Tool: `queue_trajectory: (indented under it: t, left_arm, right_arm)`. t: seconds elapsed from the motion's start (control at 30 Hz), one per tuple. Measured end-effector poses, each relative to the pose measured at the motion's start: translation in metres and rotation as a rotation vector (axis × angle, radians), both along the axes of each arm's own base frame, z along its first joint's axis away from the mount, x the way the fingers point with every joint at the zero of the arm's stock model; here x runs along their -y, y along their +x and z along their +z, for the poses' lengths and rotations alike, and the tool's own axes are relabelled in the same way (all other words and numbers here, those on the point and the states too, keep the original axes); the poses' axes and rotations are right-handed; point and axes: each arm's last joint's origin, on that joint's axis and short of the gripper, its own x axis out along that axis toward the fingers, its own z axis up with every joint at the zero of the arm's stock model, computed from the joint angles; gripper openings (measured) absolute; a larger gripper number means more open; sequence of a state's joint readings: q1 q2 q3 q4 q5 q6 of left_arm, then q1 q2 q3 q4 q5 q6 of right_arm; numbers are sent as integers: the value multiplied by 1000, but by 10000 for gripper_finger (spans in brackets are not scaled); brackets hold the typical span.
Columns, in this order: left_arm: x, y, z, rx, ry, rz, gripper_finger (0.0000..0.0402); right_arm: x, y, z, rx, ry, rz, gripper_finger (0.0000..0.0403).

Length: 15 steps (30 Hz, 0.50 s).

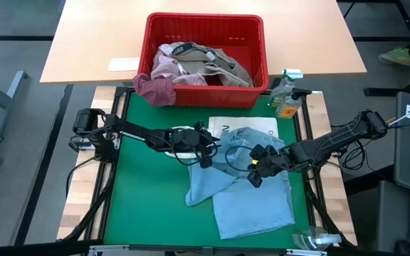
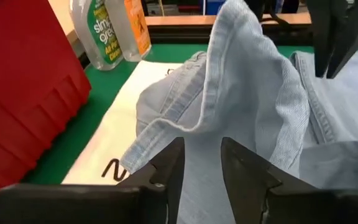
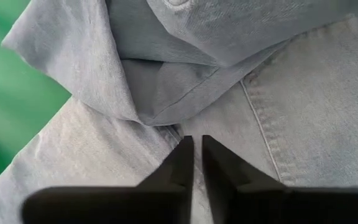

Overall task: Fold Laundry from Bin
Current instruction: Fold the blue pants from the red laundry basket

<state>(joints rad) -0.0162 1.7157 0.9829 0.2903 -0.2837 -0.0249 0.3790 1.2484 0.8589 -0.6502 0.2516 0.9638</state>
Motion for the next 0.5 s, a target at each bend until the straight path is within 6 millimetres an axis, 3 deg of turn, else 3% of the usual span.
queue_trajectory:
  t: [0.3, 0.5]
  left_arm:
    - [4, -3, -8, -75, -95, -55, 76]
    - [4, -3, -10, -85, -84, -59, 63]
  right_arm:
    - [-2, 2, 1, 15, 67, -3, 176]
    - [-5, 6, 6, 35, 161, 12, 203]
